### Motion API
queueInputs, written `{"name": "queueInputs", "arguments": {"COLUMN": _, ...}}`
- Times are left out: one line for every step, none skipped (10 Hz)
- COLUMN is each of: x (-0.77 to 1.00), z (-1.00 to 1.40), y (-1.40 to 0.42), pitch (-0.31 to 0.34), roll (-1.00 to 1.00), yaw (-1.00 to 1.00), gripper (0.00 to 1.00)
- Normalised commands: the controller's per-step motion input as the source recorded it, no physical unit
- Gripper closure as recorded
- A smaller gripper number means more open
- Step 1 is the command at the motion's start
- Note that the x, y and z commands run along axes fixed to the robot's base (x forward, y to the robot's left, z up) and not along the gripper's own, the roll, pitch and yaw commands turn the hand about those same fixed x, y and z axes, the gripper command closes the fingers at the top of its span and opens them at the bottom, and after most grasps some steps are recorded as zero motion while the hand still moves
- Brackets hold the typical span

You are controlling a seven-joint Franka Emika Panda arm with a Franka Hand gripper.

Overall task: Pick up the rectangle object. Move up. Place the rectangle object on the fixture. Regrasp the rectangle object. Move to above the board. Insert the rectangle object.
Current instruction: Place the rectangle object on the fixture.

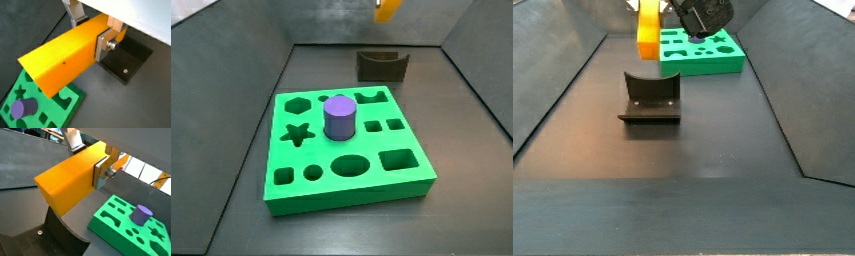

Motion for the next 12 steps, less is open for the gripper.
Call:
{"name": "queueInputs", "arguments": {"x": 0.13, "z": -1.0, "y": 0.14, "pitch": 0.183, "roll": -1.0, "yaw": 0.02, "gripper": 1.0}}
{"name": "queueInputs", "arguments": {"x": 0.15, "z": -1.0, "y": 0.14, "pitch": 0.218, "roll": -0.91, "yaw": -0.05, "gripper": 1.0}}
{"name": "queueInputs", "arguments": {"x": 0.16, "z": -1.0, "y": 0.14, "pitch": 0.221, "roll": -0.76, "yaw": -0.09, "gripper": 1.0}}
{"name": "queueInputs", "arguments": {"x": 0.16, "z": -1.0, "y": 0.14, "pitch": 0.187, "roll": -0.54, "yaw": -0.14, "gripper": 1.0}}
{"name": "queueInputs", "arguments": {"x": 0.17, "z": -1.0, "y": 0.14, "pitch": 0.166, "roll": -0.42, "yaw": -0.16, "gripper": 1.0}}
{"name": "queueInputs", "arguments": {"x": 0.18, "z": -1.0, "y": 0.14, "pitch": 0.119, "roll": -0.25, "yaw": -0.18, "gripper": 1.0}}
{"name": "queueInputs", "arguments": {"x": 0.19, "z": -1.0, "y": 0.14, "pitch": 0.084, "roll": -0.19, "yaw": -0.19, "gripper": 1.0}}
{"name": "queueInputs", "arguments": {"x": 0.15, "z": -0.72, "y": 0.11, "pitch": 0.04, "roll": -0.17, "yaw": -0.18, "gripper": 1.0}}
{"name": "queueInputs", "arguments": {"x": 0.12, "z": -0.52, "y": 0.08, "pitch": 0.012, "roll": -0.16, "yaw": -0.17, "gripper": 1.0}}
{"name": "queueInputs", "arguments": {"x": 0.09, "z": -0.41, "y": 0.08, "pitch": -0.013, "roll": -0.12, "yaw": -0.15, "gripper": 1.0}}
{"name": "queueInputs", "arguments": {"x": 0.08, "z": -0.41, "y": 0.06, "pitch": -0.022, "roll": -0.11, "yaw": -0.13, "gripper": 1.0}}
{"name": "queueInputs", "arguments": {"x": 0.08, "z": -0.41, "y": 0.06, "pitch": -0.021, "roll": -0.11, "yaw": -0.11, "gripper": 1.0}}
